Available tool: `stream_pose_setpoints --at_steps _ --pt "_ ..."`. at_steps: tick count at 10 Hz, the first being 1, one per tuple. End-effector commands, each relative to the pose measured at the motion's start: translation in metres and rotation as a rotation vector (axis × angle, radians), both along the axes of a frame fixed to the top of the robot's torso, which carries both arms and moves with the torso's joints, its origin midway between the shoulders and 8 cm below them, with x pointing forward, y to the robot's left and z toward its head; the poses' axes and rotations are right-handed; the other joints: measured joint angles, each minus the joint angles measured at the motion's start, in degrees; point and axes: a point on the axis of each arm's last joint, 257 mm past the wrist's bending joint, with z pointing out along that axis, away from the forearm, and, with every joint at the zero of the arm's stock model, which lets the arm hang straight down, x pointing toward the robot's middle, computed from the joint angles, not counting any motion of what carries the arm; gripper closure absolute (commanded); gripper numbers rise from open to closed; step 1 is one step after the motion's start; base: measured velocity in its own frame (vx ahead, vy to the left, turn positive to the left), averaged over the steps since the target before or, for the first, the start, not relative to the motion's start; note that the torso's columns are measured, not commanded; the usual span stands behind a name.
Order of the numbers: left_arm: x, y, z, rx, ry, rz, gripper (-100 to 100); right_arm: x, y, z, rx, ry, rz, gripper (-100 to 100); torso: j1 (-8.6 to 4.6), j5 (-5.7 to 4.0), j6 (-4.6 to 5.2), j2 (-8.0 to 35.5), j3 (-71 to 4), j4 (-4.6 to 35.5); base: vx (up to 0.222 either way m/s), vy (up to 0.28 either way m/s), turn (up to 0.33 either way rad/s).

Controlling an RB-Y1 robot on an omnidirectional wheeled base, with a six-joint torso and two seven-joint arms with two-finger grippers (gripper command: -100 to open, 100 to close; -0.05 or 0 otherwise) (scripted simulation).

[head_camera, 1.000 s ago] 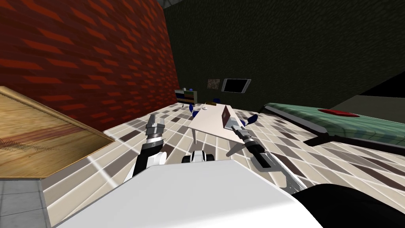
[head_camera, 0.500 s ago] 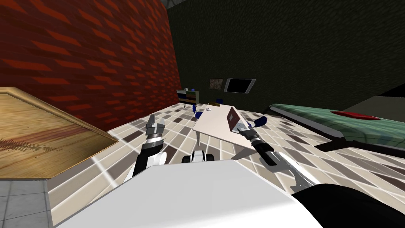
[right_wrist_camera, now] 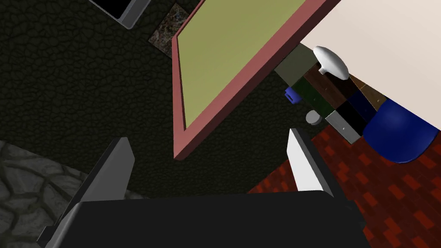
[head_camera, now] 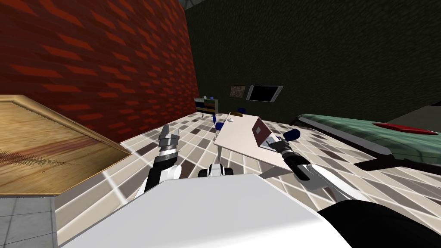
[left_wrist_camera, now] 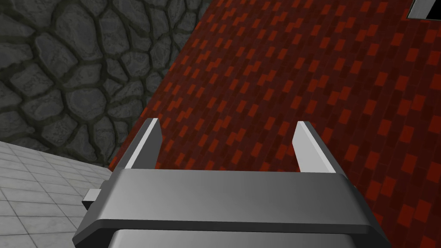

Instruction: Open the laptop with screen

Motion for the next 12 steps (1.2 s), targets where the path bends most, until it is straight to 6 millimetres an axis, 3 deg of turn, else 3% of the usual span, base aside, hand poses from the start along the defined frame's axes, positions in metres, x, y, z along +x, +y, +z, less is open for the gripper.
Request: stream_pose_setpoints --at_steps 1,4,6,7,12 --pt "0.0 0.0 0.0 0.0 0.0 0.0 0 -0.001 -0.025 0.011 -0.137 0.041 -0.03 -100 0.05 0.0 -0.02 0.0 0.0 0.0 0.093 0.107 0.028" --pt "0.0 0.0 0.0 0.0 0.0 0.0 0 -0.003 -0.048 0.026 -0.278 0.08 -0.055 -100 0.04 0.0 0.0 0.0 0.0 0.0 0.071 0.091 0.024" --pt "0.0 0.0 0.0 0.0 0.0 0.0 0 -0.001 -0.044 0.025 -0.256 0.073 -0.052 -100 -0.12 -0.04 0.01 0.1 0.1 0.0 0.018 0.022 0.002" --pt "0.0 0.0 0.0 0.0 0.0 0.0 0 -0.001 -0.044 0.025 -0.255 0.073 -0.051 100 -0.14 -0.06 0.01 0.1 0.1 0.0 0.006 -0.002 -0.004" --pt "0.0 0.0 0.0 0.0 0.0 0.0 0 0.011 -0.047 0.026 -0.041 -0.013 -0.063 100 -0.7 -0.58 0.27 -0.1 0.0 -0.2 -0.066 -0.089 0.024"
